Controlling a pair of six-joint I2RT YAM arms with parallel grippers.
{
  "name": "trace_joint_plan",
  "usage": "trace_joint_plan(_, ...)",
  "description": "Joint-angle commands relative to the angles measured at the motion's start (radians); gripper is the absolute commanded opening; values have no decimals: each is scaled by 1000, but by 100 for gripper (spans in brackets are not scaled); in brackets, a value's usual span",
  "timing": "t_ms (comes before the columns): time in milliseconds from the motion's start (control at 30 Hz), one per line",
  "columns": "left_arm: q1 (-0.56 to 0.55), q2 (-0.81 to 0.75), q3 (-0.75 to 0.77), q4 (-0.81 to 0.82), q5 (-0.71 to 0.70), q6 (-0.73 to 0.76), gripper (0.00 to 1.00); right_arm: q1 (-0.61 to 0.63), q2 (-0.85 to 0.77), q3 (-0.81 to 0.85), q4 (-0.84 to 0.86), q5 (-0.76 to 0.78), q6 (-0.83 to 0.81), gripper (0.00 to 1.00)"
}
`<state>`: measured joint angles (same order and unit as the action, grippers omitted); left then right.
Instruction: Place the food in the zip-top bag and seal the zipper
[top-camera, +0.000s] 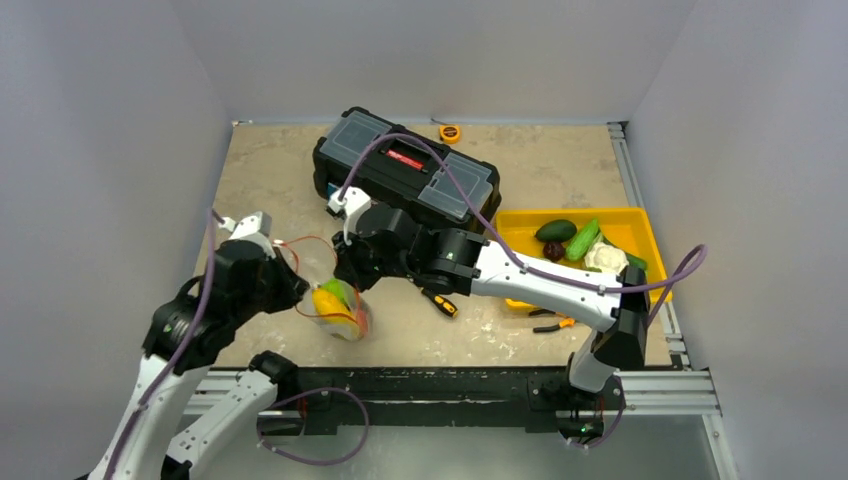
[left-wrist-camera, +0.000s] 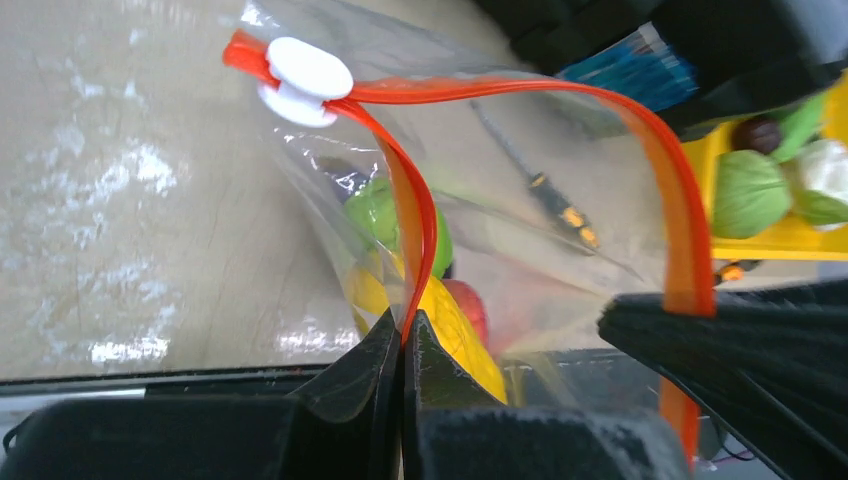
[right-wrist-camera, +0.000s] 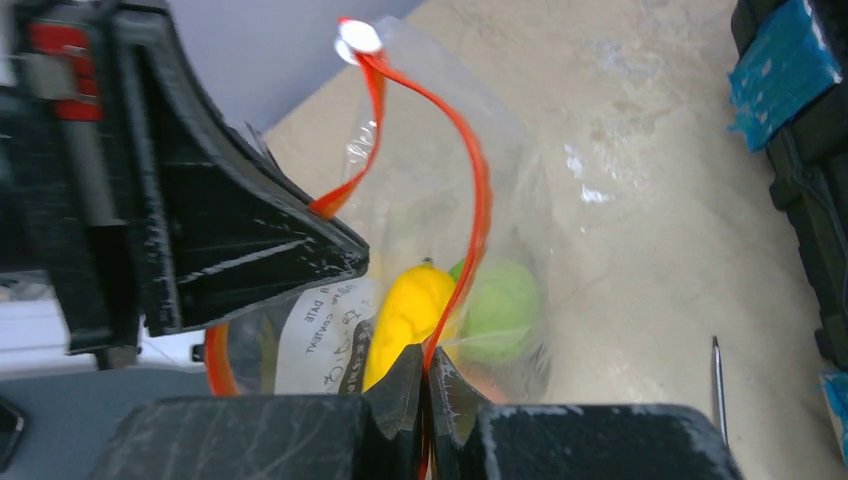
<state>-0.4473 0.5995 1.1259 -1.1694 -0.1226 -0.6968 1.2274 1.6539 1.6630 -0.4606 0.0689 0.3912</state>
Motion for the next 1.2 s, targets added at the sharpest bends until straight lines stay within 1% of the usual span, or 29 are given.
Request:
trace_joint_plan(0, -3, 83, -119, 18, -33, -67, 0, -12, 55, -26, -23, 35, -45, 0)
trace_joint_plan(100, -4, 99, -63, -20, -54, -41, 0, -12, 71, 8, -31, 44, -61, 0)
trace_joint_plan(267, -4, 15, 69, -9, -16, -35, 0, -12, 31, 71, -15, 0, -73, 0)
trace_joint_plan(333, -3, -26, 65, 8, -12, -58, 0, -12, 23, 102, -24, -12, -73, 0)
trace_joint_plan(400, -4, -54, 18, 15, -26, -86, 0, -12, 11, 106, -14, -20, -69, 0)
trace_joint_plan(533, -4, -69, -136, 17, -70, -136, 0, -13, 22, 43, 47, -11, -64, 0)
trace_joint_plan(600, -4, -51, -163, 0, -94, -144, 0, -14, 53, 21, 58, -10, -63, 0)
trace_joint_plan(667, -3, -36, -140, -20, -111, -137, 0, -14, 89, 29, 42, 3, -64, 0)
trace_joint_plan(733, -4, -35, -81, -31, -126, -120, 0, -14, 107, 47, 25, 11, -70, 0)
trace_joint_plan(833, -4, -40, 12, -40, -128, -91, 0, -14, 87, 71, 16, 20, -82, 0)
trace_joint_plan(900, -4, -53, 39, -27, -126, -71, 0, -14, 55, 73, 21, 19, -88, 0)
trace_joint_plan(1033, -4, -78, 13, 3, -162, -28, 0, -14, 11, 33, 61, -9, -87, 0)
trace_joint_plan(1167, -3, -53, -8, 24, -209, 32, 0, -14, 28, 5, 67, -29, -70, 0)
